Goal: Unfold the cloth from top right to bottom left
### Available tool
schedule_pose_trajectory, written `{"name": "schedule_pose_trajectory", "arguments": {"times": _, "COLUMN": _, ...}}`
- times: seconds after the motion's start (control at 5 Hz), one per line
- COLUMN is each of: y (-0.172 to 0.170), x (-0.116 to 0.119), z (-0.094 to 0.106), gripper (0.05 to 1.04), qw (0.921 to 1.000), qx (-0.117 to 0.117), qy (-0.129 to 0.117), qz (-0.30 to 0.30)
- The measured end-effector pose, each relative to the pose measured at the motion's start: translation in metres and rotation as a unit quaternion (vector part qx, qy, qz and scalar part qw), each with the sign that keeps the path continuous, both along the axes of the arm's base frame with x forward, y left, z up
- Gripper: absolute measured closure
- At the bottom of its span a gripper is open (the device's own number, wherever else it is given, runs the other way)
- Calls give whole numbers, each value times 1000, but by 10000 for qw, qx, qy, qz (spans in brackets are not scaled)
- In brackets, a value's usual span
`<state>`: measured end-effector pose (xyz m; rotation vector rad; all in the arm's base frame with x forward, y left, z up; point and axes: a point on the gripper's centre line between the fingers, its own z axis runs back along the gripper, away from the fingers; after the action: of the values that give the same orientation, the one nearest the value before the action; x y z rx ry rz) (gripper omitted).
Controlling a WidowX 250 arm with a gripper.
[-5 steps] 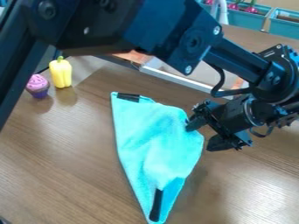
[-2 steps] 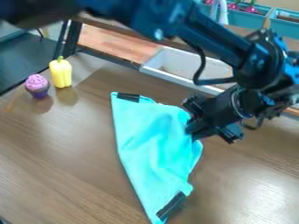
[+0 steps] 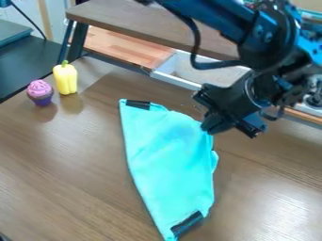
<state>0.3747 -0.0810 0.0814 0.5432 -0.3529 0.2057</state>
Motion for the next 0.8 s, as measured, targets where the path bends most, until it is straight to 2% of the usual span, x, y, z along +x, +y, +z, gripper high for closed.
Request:
{"name": "schedule_pose_trajectory", "arguments": {"times": 0.2, "y": 7, "x": -3, "z": 7, "gripper": 1035, "qw": 9998, "qx": -178, "qy": -117, "qz": -6}}
{"name": "schedule_pose_trajectory", "arguments": {"times": 0.8, "y": 31, "x": -27, "z": 44, "gripper": 1035, "qw": 9951, "qx": -604, "qy": -785, "qz": 37}}
